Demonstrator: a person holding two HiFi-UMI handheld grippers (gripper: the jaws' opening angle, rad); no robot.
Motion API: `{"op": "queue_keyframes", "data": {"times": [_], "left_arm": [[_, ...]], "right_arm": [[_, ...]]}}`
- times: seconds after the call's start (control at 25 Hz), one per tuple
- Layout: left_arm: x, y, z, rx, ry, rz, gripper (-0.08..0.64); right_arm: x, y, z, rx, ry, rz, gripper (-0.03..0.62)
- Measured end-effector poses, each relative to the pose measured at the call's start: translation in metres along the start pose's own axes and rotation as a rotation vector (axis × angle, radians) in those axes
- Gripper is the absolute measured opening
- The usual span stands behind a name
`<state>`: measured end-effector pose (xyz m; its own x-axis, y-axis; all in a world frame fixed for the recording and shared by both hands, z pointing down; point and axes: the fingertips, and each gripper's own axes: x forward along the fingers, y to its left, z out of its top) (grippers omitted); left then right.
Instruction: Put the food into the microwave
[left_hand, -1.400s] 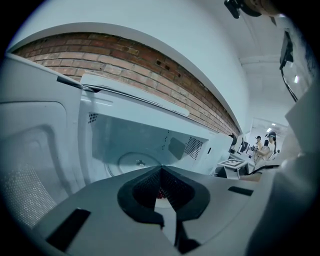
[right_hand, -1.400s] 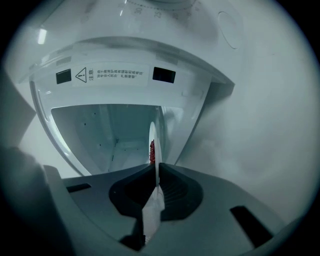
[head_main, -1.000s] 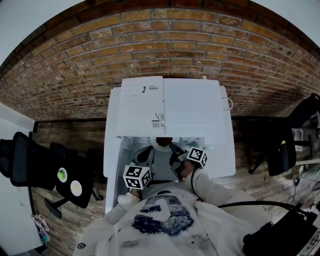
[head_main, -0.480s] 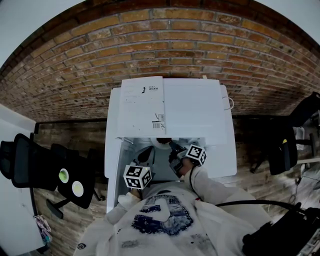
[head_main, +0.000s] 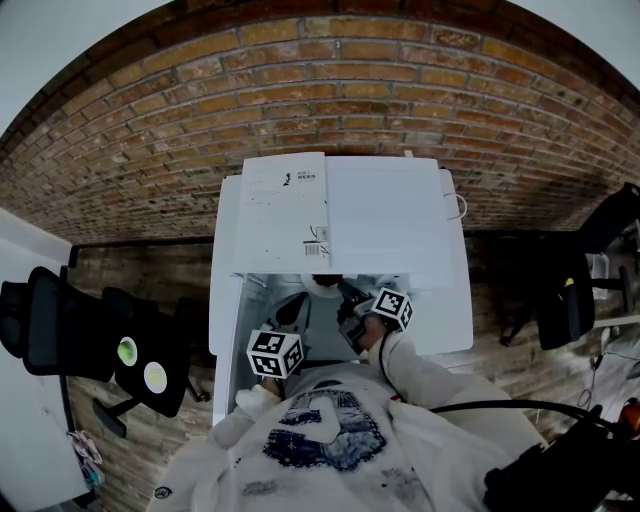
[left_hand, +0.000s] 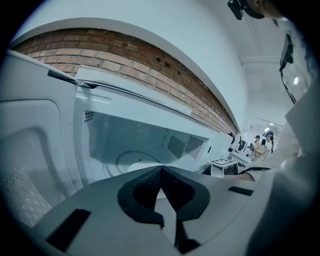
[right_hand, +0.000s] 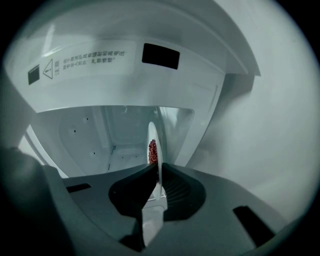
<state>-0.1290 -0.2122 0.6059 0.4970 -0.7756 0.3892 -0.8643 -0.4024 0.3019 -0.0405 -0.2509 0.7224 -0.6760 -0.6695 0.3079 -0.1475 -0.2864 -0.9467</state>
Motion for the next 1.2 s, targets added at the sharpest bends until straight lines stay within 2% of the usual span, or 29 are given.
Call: {"op": "queue_keyframes", "data": {"times": [0.88,1.2], "left_arm": [[-0.006,-0.014,-0.009,-0.005,0.005,-0.011,0.008],[-0.011,-0.017,-0.013,-0.009,0.007,-0.006,0.008]], "right_arm": [[-0.023,-0.001,-0.012,-0.003,0.024,0.025,0.025],[-0.026,-0.001,-0.031,-0.006,0.084,0.030,0.025]]}}
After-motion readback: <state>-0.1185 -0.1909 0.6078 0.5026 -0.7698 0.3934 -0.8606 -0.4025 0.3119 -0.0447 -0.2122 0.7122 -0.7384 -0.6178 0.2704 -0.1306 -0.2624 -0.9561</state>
